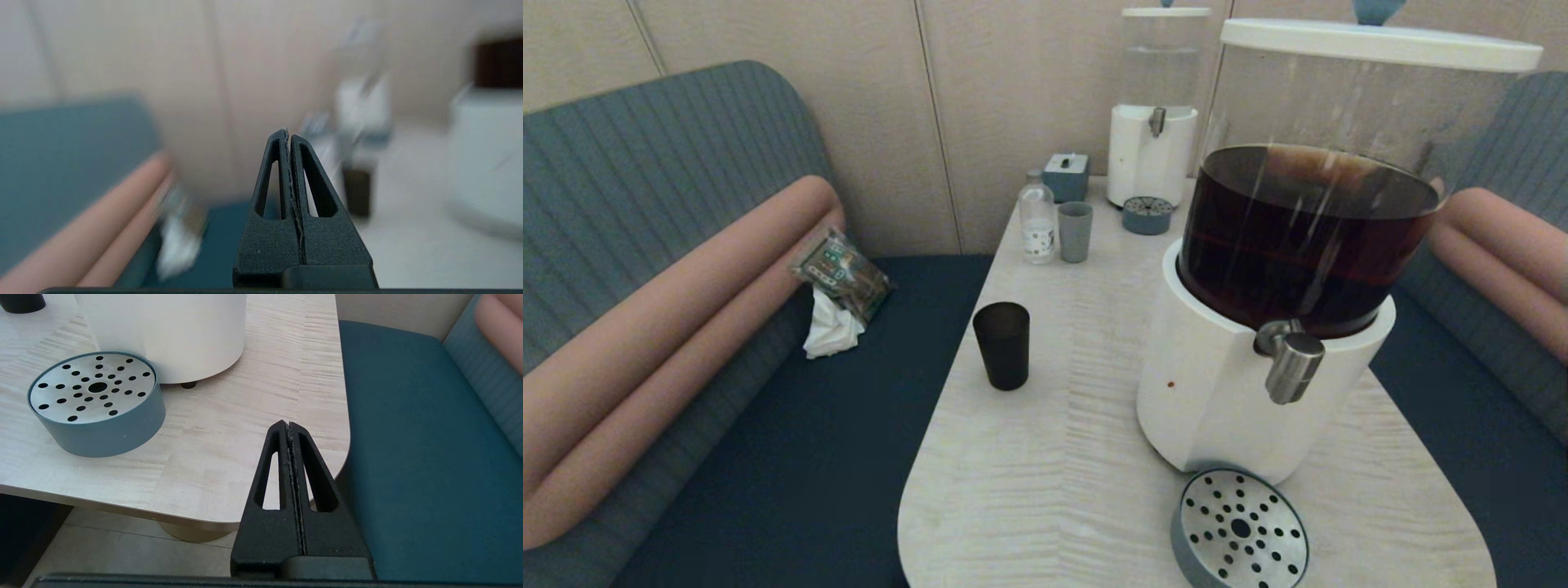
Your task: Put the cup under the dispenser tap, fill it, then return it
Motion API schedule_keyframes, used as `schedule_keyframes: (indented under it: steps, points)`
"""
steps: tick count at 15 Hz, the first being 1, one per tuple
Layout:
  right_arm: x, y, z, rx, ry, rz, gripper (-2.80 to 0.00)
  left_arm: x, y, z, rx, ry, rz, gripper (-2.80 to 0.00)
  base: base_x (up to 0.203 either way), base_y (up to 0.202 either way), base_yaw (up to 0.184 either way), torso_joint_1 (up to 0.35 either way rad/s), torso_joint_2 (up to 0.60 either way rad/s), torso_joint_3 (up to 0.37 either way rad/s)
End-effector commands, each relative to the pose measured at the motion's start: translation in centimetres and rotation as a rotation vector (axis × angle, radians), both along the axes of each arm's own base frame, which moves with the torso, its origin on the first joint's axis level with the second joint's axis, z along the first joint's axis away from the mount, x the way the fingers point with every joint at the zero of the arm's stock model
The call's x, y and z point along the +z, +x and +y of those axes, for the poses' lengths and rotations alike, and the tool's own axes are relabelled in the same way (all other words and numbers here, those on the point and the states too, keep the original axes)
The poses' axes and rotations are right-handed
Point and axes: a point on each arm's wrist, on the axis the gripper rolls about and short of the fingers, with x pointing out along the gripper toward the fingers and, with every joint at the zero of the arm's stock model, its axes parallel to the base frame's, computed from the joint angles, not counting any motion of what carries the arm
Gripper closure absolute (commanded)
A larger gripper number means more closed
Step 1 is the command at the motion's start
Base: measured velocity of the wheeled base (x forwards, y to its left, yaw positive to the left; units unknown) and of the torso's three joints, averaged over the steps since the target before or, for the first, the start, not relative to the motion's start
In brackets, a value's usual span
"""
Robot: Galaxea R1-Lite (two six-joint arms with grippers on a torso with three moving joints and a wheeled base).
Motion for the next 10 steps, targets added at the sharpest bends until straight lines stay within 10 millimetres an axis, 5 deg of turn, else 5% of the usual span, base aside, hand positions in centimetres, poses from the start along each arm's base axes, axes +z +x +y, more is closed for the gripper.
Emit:
schedule_keyframes:
  steps: [1,10]
  points:
    - [0.0,0.0,0.0,0.000,-0.001,0.001,0.00,-2.2,1.0,0.1,0.052,0.012,0.152,0.00,0.000,0.000,0.000,0.000,0.00,0.000]
    - [0.0,0.0,0.0,0.000,-0.001,0.001,0.00,-5.0,1.7,0.2,0.088,0.062,0.436,0.00,0.000,0.000,0.000,0.000,0.00,0.000]
